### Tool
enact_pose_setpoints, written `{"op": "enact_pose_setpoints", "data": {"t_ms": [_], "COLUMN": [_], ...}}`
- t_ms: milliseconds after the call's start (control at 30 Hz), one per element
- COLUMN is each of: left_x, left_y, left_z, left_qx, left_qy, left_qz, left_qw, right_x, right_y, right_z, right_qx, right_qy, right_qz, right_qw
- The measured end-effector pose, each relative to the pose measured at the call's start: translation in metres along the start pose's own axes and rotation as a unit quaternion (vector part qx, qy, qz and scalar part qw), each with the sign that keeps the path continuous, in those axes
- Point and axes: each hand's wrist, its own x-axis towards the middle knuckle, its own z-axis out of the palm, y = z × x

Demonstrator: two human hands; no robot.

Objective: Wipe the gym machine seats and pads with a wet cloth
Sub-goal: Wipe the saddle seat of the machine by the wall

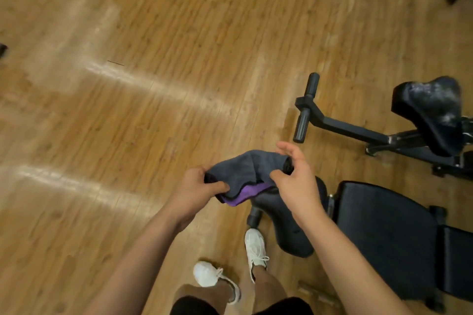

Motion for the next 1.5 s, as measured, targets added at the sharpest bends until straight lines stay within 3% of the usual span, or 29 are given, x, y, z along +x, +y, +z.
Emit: {"op": "enact_pose_setpoints", "data": {"t_ms": [100,267,533,633,767,900,1100,1233,1333,1433,1500], "left_x": [0.005,0.011,0.051,0.081,0.127,0.174,0.237,0.281,0.315,0.341,0.359], "left_y": [0.013,0.045,0.096,0.130,0.191,0.254,0.348,0.394,0.427,0.457,0.478], "left_z": [-0.005,-0.036,-0.091,-0.086,-0.064,-0.034,0.010,0.035,0.064,0.093,0.108], "left_qx": [-0.081,-0.186,-0.030,-0.006,-0.013,-0.025,0.066,0.235,0.311,0.338,0.358], "left_qy": [-0.069,-0.132,-0.087,-0.072,-0.154,-0.236,-0.323,-0.372,-0.420,-0.468,-0.494], "left_qz": [0.022,0.045,0.120,0.120,0.126,0.103,0.063,0.069,0.177,0.277,0.311], "left_qw": [0.994,0.973,0.988,0.990,0.980,0.966,0.942,0.895,0.834,0.768,0.729], "right_x": [0.001,-0.010,0.006,0.028,0.085,0.148,0.212,0.249,0.278,0.311,0.333], "right_y": [-0.019,-0.068,-0.111,-0.123,-0.132,-0.150,-0.183,-0.197,-0.205,-0.214,-0.225], "right_z": [0.024,0.090,0.123,0.108,0.088,0.064,-0.008,-0.045,-0.071,-0.095,-0.107], "right_qx": [0.014,0.179,0.320,0.380,0.331,0.306,0.418,0.405,0.451,0.552,0.640], "right_qy": [0.008,-0.070,-0.072,0.029,0.171,0.152,0.104,0.132,0.151,0.193,0.230], "right_qz": [-0.014,-0.026,-0.028,-0.032,0.011,0.035,0.036,0.075,0.094,0.073,0.039], "right_qw": [1.000,0.981,0.944,0.924,0.928,0.939,0.902,0.902,0.875,0.808,0.732]}}
